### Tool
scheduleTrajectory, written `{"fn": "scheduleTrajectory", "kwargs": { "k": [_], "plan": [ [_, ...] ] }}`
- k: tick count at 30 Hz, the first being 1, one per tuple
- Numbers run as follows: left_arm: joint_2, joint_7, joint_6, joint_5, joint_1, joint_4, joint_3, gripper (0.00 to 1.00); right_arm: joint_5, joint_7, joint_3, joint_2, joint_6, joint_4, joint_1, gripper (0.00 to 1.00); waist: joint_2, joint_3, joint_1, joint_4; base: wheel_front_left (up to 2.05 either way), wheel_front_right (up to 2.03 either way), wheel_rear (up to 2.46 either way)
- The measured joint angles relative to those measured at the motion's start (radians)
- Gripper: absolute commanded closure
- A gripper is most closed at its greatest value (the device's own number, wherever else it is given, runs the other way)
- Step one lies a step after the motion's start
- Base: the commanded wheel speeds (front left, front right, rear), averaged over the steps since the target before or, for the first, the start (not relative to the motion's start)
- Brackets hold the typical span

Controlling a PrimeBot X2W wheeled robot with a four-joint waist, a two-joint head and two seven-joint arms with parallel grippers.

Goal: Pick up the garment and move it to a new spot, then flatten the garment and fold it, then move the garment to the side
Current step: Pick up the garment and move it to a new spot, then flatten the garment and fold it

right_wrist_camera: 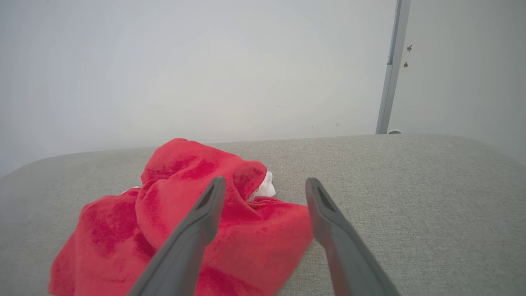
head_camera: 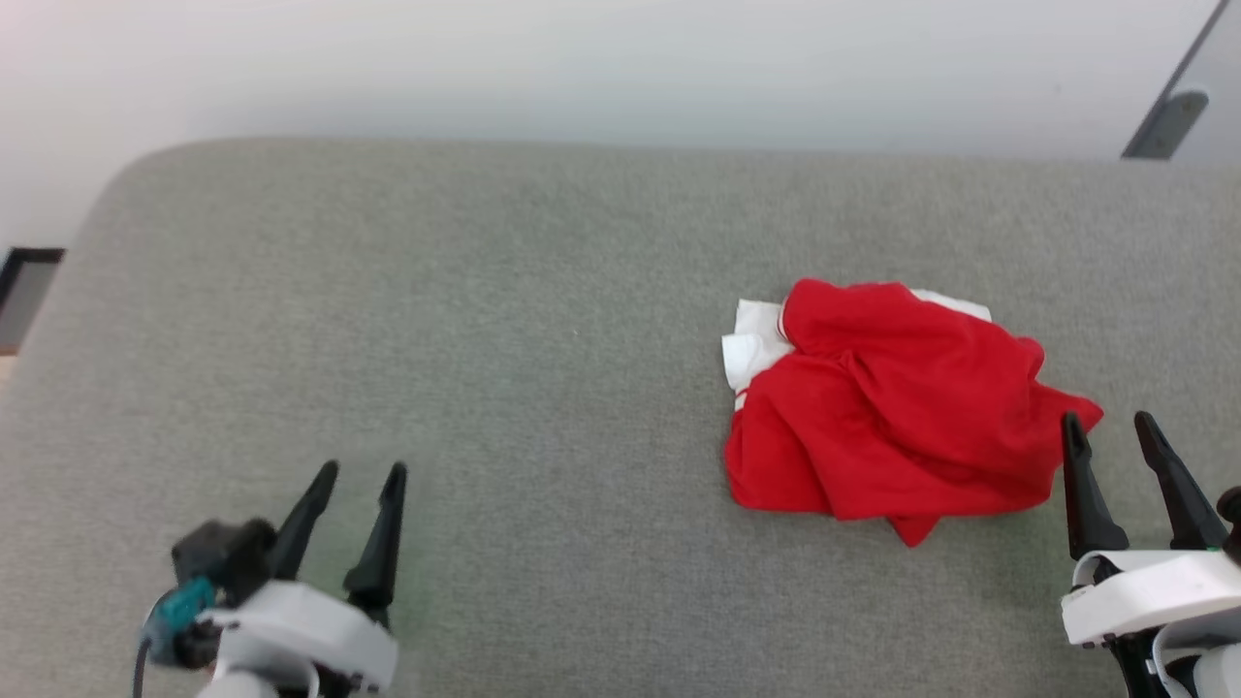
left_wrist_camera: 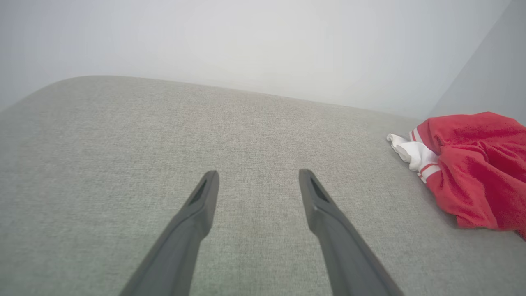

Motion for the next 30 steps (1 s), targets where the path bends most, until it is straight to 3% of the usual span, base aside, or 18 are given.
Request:
{"fn": "scheduleTrajectory", "kwargs": {
  "k": [11,17,30],
  "plan": [
    [-0.139,0.0,0.025,0.311,0.184,-0.223,0.278,0.0,-0.006,0.0,-0.031,0.01,0.0,-0.035,0.027,0.0,0.0,-0.073,0.0,0.009,0.0,0.0,0.0],
    [-0.198,0.0,-0.003,0.378,0.219,-0.256,0.309,0.0,-0.01,0.0,-0.044,0.022,0.0,-0.055,0.034,0.0,0.0,-0.074,0.0,-0.007,0.0,0.0,0.0],
    [-0.234,0.0,-0.028,0.411,0.22,-0.254,0.34,0.0,-0.016,0.0,-0.048,0.03,0.0,-0.065,0.038,0.0,0.0,-0.073,0.0,-0.018,0.0,0.0,0.0]
  ]
}}
